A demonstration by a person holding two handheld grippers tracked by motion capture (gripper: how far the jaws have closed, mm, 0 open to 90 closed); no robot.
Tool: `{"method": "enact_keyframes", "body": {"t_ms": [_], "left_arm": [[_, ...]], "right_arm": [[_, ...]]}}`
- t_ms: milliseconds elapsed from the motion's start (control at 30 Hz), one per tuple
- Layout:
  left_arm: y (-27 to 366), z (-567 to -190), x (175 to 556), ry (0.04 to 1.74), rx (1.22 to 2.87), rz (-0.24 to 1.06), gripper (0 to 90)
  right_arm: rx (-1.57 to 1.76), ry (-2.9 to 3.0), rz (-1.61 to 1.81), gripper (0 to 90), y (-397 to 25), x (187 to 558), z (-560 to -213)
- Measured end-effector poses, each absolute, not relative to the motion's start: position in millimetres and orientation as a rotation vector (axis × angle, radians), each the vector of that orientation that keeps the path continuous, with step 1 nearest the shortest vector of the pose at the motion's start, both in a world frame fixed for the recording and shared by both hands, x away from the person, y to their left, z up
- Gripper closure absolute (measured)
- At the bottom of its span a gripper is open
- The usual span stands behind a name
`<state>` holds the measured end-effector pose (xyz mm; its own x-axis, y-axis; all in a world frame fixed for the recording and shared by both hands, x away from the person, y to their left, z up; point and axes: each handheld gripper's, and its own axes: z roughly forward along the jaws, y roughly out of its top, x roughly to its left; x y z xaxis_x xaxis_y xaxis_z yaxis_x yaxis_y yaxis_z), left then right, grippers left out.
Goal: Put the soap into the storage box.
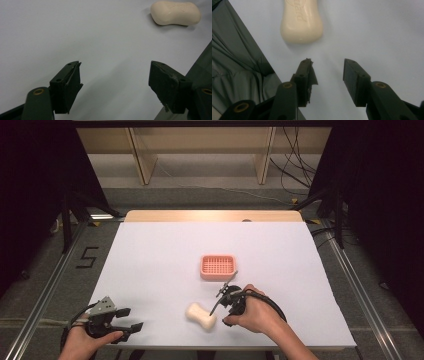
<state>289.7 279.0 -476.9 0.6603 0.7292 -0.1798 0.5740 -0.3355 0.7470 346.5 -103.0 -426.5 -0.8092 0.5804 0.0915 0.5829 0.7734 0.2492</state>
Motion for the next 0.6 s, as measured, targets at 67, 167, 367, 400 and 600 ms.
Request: {"method": "enact_keyframes", "body": {"t_ms": [67,167,367,400,600], "left_arm": [[278.5,-477.0,289.1,1.012,2.031,0.235,25.1],[278.6,-477.0,288.9,1.011,2.030,0.233,25.1],[278.4,-477.1,289.4,1.008,2.031,0.233,25.1],[278.4,-477.1,289.4,1.008,2.031,0.233,25.1],[278.6,-477.2,289.5,1.010,2.033,0.230,25.1]], "right_arm": [[-0.957,-2.949,-0.433,56.1,-101.8,347.1,-426.7],[-1.000,-2.916,-0.417,53.5,-95.5,348.1,-425.0],[-0.982,-2.908,-0.377,52.0,-91.6,354.1,-425.3],[-0.982,-2.908,-0.377,52.0,-91.6,354.1,-425.3],[-0.990,-2.909,-0.375,50.9,-85.5,357.5,-425.2]]}}
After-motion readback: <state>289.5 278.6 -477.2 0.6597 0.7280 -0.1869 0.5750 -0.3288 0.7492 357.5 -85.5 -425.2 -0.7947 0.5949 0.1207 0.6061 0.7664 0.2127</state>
